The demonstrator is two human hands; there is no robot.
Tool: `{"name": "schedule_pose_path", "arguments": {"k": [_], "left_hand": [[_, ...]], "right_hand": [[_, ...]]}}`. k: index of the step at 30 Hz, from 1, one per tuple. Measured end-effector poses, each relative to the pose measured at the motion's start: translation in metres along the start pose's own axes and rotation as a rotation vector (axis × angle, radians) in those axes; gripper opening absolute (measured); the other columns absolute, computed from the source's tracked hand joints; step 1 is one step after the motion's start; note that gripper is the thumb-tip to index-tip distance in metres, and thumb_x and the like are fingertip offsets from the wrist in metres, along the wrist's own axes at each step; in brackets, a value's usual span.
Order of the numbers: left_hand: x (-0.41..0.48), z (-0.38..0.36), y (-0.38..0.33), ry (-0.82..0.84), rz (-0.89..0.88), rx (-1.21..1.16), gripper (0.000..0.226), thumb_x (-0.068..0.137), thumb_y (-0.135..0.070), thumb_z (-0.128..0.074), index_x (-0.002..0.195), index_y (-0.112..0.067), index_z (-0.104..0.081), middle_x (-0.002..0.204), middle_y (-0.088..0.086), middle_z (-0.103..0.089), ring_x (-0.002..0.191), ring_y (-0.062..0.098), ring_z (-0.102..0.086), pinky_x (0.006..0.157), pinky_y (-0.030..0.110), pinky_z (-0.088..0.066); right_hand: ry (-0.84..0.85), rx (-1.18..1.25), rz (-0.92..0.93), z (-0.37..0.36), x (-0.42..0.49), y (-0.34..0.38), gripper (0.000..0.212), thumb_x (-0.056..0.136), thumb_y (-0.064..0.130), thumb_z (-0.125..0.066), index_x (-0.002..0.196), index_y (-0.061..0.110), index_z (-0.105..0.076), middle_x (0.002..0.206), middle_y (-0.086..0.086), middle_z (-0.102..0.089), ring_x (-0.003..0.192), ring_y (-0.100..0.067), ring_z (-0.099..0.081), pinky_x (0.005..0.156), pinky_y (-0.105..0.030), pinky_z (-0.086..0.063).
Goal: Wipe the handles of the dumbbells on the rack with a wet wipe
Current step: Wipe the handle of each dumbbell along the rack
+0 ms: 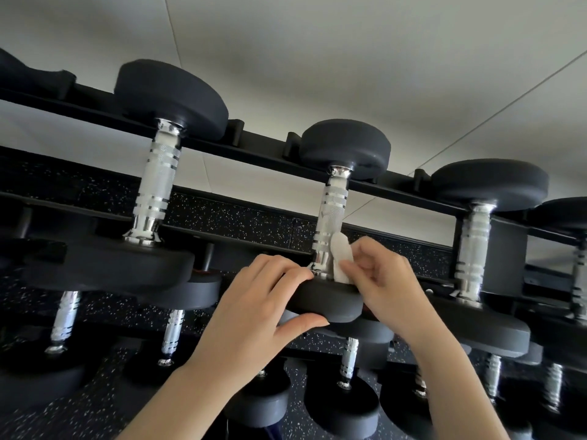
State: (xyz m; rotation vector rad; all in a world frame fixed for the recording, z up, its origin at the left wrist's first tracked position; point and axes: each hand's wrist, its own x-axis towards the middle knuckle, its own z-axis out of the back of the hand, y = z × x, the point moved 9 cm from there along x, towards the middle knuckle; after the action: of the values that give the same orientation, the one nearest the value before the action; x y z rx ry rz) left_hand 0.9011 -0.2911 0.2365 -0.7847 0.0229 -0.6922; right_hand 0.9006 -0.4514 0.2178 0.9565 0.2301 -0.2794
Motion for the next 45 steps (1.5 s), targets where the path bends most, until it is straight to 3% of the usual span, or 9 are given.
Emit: {"name": "schedule_pose_path", "arguments": {"k": [3, 7, 10, 14, 16, 19, 25, 37, 45], "left_hand": [[0.001, 0.002, 0.000, -0.023, -0.012, -0.016, 0.046, 0.086, -0.056, -0.054, 0.112, -0.018, -0.056, 0.106, -0.006, -0.055, 0.097, 0.015, -0.053, 0.076, 0.035, -0.048], [-0.002, 0.003, 0.005, -0.043, 0.006, -0.082, 0.045, 0.083, -0.053, -0.058, 0.113, -0.019, -0.059, 0.109, -0.008, -0.056, 0.102, 0.013, -0.053, 0.082, 0.030, -0.045], [-0.006, 0.003, 0.013, -0.046, 0.047, -0.125, 0.048, 0.080, -0.053, -0.060, 0.113, -0.018, -0.061, 0.112, -0.008, -0.056, 0.106, 0.011, -0.050, 0.087, 0.025, -0.041], [-0.009, 0.005, 0.024, -0.062, 0.106, -0.153, 0.048, 0.077, -0.054, -0.060, 0.109, -0.018, -0.063, 0.108, -0.009, -0.057, 0.102, 0.012, -0.050, 0.086, 0.024, -0.040], [-0.009, 0.005, 0.025, -0.066, 0.107, -0.154, 0.047, 0.077, -0.055, -0.058, 0.108, -0.019, -0.062, 0.108, -0.009, -0.056, 0.101, 0.013, -0.051, 0.084, 0.026, -0.042], [-0.009, 0.002, 0.027, -0.056, 0.108, -0.169, 0.047, 0.078, -0.056, -0.057, 0.109, -0.021, -0.060, 0.109, -0.009, -0.056, 0.101, 0.013, -0.051, 0.081, 0.032, -0.048], [-0.012, -0.006, 0.034, -0.044, 0.133, -0.285, 0.052, 0.078, -0.058, -0.057, 0.118, -0.024, -0.058, 0.114, -0.011, -0.054, 0.108, 0.010, -0.046, 0.086, 0.033, -0.048], [-0.012, -0.004, 0.040, -0.162, 0.126, -0.407, 0.049, 0.072, -0.056, -0.063, 0.109, -0.028, -0.048, 0.103, -0.007, -0.053, 0.100, 0.015, -0.049, 0.080, 0.034, -0.049], [-0.013, -0.005, 0.043, -0.194, 0.124, -0.405, 0.053, 0.073, -0.059, -0.061, 0.104, -0.017, -0.061, 0.102, -0.006, -0.054, 0.097, 0.016, -0.051, 0.074, 0.036, -0.052]], "right_hand": [[-0.089, -0.018, 0.002, 0.009, -0.005, 0.004, 0.005, 0.080, 0.016, -0.071, 0.085, 0.018, -0.071, 0.081, 0.010, -0.072, 0.079, -0.003, -0.067, 0.075, -0.019, -0.054], [-0.147, -0.082, 0.093, 0.014, -0.003, 0.022, 0.011, 0.072, 0.015, -0.077, 0.082, 0.021, -0.075, 0.076, 0.010, -0.069, 0.070, -0.006, -0.063, 0.065, -0.018, -0.051], [-0.139, -0.104, 0.129, 0.008, 0.000, 0.033, 0.013, 0.071, 0.013, -0.079, 0.078, 0.024, -0.075, 0.072, 0.008, -0.063, 0.069, -0.011, -0.058, 0.061, -0.016, -0.043], [-0.064, -0.314, 0.114, -0.006, 0.011, 0.045, 0.008, 0.073, 0.024, -0.077, 0.081, 0.024, -0.076, 0.073, 0.012, -0.060, 0.070, 0.000, -0.054, 0.063, -0.009, -0.039], [-0.016, -0.482, 0.093, -0.013, 0.017, 0.051, 0.007, 0.076, 0.032, -0.074, 0.081, 0.026, -0.075, 0.077, 0.013, -0.061, 0.069, 0.003, -0.055, 0.066, -0.013, -0.042], [0.048, -0.665, 0.028, -0.020, 0.024, 0.056, 0.010, 0.078, 0.043, -0.068, 0.078, 0.033, -0.071, 0.085, 0.008, -0.066, 0.077, -0.010, -0.061, 0.071, -0.034, -0.053], [0.181, -1.039, 0.000, -0.037, 0.027, 0.069, 0.019, 0.088, 0.047, -0.052, 0.092, 0.035, -0.067, 0.086, -0.002, -0.064, 0.082, -0.025, -0.062, 0.068, -0.035, -0.053], [0.225, -1.255, 0.012, -0.048, 0.035, 0.075, 0.022, 0.090, 0.049, -0.049, 0.099, 0.034, -0.061, 0.075, 0.000, -0.051, 0.079, -0.027, -0.061, 0.062, -0.034, -0.051], [0.143, -1.283, 0.041, -0.042, 0.044, 0.081, 0.021, 0.092, 0.039, -0.048, 0.102, 0.026, -0.062, 0.079, -0.005, -0.059, 0.080, -0.029, -0.061, 0.062, -0.032, -0.048]]}}
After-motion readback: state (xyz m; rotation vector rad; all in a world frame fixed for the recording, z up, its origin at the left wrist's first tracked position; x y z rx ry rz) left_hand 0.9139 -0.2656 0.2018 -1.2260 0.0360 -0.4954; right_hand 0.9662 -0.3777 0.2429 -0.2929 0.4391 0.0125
